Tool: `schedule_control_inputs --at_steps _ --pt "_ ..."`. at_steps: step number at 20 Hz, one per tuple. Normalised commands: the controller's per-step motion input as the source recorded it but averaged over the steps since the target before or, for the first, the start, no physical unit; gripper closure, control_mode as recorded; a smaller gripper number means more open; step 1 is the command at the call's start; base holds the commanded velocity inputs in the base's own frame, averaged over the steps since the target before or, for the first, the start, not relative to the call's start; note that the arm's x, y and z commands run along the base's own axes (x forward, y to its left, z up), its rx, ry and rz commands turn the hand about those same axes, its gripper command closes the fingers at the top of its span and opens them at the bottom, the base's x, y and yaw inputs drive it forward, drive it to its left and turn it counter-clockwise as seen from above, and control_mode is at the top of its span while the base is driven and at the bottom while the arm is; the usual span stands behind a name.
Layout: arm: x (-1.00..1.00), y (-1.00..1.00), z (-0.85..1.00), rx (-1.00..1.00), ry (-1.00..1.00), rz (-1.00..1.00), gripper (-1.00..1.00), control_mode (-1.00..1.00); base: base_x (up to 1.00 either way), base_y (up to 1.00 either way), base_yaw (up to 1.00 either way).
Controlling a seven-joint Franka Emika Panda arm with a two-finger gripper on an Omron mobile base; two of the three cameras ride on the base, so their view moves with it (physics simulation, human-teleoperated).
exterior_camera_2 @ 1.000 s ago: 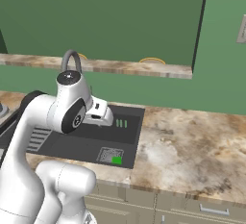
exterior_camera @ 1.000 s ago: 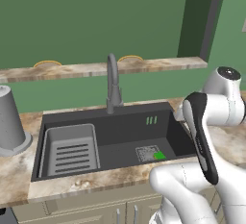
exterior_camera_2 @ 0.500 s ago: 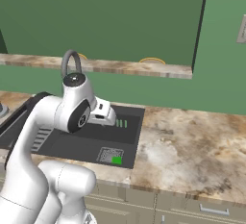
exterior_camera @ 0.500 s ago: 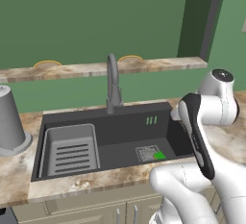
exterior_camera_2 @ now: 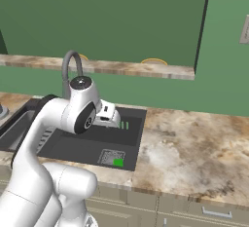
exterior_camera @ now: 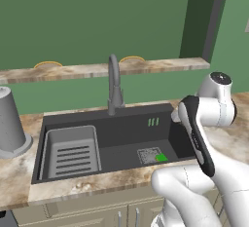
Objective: Pick up the spray and sponge from the sink, and place them back in the cabinet, and close the cabinet doors.
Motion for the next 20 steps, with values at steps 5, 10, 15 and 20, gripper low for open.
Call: schedule_control_inputs --at_steps 5,10,15,20 --pt "0.14 -0.02 -0.16 0.0 0.0 0.0 -1.0 -1.0 0.0 0.0 0.0" --pt "0.15 0.0 -0.15 0.0 0.0 0.0 -1.0 -1.0 0.0 0.0 0.0" --pt "0.17 -0.01 -0.15 0.0 0.0 0.0 -1.0 -1.0 0.0 0.0 0.0" --pt "0.16 0.0 -0.15 0.0 0.0 0.0 -1.0 -1.0 0.0 0.0 0.0"
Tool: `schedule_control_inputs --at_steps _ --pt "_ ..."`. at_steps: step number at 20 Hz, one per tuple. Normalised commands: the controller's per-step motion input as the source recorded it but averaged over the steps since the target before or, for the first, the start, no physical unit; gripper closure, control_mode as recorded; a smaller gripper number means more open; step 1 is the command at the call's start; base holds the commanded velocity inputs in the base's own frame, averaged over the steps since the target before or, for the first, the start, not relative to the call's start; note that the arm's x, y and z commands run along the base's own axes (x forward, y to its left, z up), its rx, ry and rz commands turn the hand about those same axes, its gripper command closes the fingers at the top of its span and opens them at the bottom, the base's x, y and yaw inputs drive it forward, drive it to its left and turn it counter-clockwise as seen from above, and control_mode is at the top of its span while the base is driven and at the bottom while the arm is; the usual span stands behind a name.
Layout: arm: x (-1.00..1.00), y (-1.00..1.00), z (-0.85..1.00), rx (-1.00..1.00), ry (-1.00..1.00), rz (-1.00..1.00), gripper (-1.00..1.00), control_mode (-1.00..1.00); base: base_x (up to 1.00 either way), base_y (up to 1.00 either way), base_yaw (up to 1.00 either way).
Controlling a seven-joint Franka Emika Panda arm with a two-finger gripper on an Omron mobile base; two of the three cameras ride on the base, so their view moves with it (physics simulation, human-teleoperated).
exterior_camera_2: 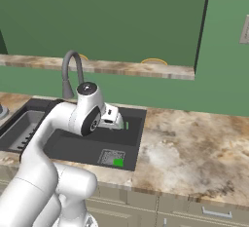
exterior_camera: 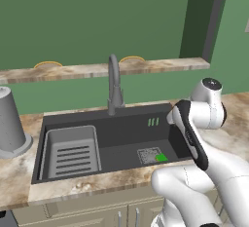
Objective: Pick up the spray and sponge from the sink, and place them back in the cabinet, and close the cabinet doors.
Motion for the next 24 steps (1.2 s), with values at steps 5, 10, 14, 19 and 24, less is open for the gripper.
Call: schedule_control_inputs --at_steps 5,10,14,19,24 --pt "0.14 -0.01 -0.16 0.0 0.0 0.0 -1.0 -1.0 0.0 0.0 0.0" --pt "0.13 0.0 -0.14 0.0 0.02 0.0 -1.0 -1.0 0.0 0.0 0.0" --pt "0.13 0.0 -0.12 0.0 0.02 0.0 -1.0 -1.0 0.0 0.0 0.0" --pt "0.11 0.0 -0.14 0.0 0.01 0.0 -1.0 -1.0 0.0 0.0 0.0" --pt "0.12 0.0 -0.16 0.0 0.01 0.0 -1.0 -1.0 0.0 0.0 0.0"
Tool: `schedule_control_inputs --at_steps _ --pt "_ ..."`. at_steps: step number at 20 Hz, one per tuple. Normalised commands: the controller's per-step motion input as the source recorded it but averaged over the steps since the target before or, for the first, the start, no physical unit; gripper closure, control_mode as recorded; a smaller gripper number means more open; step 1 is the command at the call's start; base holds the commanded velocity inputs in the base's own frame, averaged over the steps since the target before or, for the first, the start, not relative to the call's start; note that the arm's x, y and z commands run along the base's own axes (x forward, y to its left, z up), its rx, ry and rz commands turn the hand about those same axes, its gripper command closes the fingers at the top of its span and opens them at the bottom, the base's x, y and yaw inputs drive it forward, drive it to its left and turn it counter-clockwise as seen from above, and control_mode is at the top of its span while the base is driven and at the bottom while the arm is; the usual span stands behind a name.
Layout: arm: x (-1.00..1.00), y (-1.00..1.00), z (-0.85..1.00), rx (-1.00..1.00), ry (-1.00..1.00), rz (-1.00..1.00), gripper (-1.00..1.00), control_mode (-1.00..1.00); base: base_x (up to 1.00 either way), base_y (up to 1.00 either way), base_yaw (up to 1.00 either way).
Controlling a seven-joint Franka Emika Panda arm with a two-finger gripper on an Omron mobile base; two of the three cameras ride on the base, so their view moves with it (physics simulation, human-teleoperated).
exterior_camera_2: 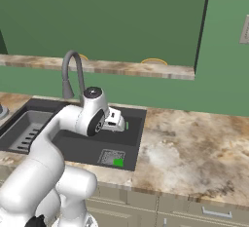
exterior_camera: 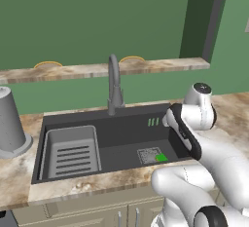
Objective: Pick up the spray and sponge from the sink, and place them back in the cabinet, and close the cabinet doors.
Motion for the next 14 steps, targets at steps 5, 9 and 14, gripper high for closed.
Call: schedule_control_inputs --at_steps 5,9,14 --pt "0.06 -0.04 -0.16 0.0 0.01 0.0 -1.0 -1.0 0.0 0.0 0.0" --pt "0.05 -0.04 -0.19 0.0 0.01 0.0 -1.0 -1.0 0.0 0.0 0.0" --pt "0.02 -0.04 -0.18 0.0 0.01 0.0 -1.0 -1.0 0.0 0.0 0.0"
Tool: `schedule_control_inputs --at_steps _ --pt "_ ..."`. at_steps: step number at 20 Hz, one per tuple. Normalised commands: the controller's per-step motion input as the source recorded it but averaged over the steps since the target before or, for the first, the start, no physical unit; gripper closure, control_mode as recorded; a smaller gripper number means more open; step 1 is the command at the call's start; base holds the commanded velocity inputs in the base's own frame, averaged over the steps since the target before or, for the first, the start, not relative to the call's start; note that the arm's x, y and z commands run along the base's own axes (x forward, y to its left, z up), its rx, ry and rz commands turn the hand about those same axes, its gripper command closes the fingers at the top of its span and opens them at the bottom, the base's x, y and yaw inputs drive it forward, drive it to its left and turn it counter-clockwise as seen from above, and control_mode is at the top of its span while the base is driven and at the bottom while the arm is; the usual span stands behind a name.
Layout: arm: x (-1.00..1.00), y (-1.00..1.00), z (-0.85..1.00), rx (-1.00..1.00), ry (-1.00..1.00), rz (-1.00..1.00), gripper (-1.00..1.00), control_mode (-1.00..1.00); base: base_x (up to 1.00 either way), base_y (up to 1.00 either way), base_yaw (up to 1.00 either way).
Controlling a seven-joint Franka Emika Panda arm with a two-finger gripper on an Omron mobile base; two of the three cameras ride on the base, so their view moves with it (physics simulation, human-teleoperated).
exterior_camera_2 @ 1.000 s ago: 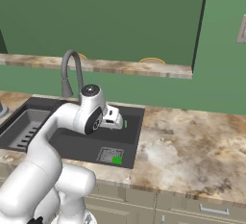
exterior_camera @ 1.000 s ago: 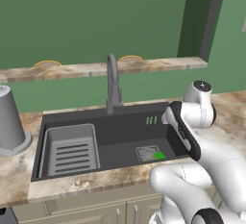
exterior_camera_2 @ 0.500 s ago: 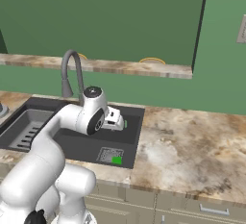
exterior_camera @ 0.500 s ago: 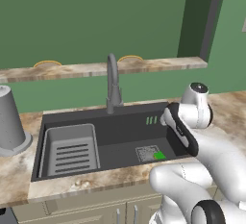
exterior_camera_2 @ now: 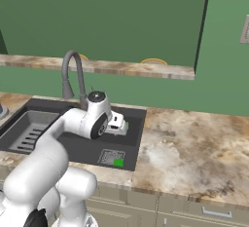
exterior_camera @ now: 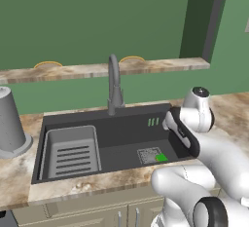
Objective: Pick up the spray and sponge from the sink, and place them back in the cabinet, and close the cabinet doors.
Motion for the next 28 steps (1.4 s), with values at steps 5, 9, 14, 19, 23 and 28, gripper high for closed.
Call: schedule_control_inputs --at_steps 5,9,14,19,23,28 --pt "0.01 -0.01 -0.21 0.0 0.0 0.0 -1.0 -1.0 0.0 0.0 0.0" --pt "0.04 0.0 -0.22 0.0 0.0 0.0 -1.0 -1.0 0.0 0.0 0.0" --pt "0.03 0.0 -0.21 0.0 0.0 0.0 -1.0 -1.0 0.0 0.0 0.0" --pt "0.02 -0.01 -0.22 0.0 0.0 0.0 -1.0 -1.0 0.0 0.0 0.0" --pt "0.03 0.0 -0.21 0.0 0.01 0.0 -1.0 -1.0 0.0 0.0 0.0" --pt "0.03 0.0 -0.2 0.0 0.01 0.0 -1.0 -1.0 0.0 0.0 0.0"
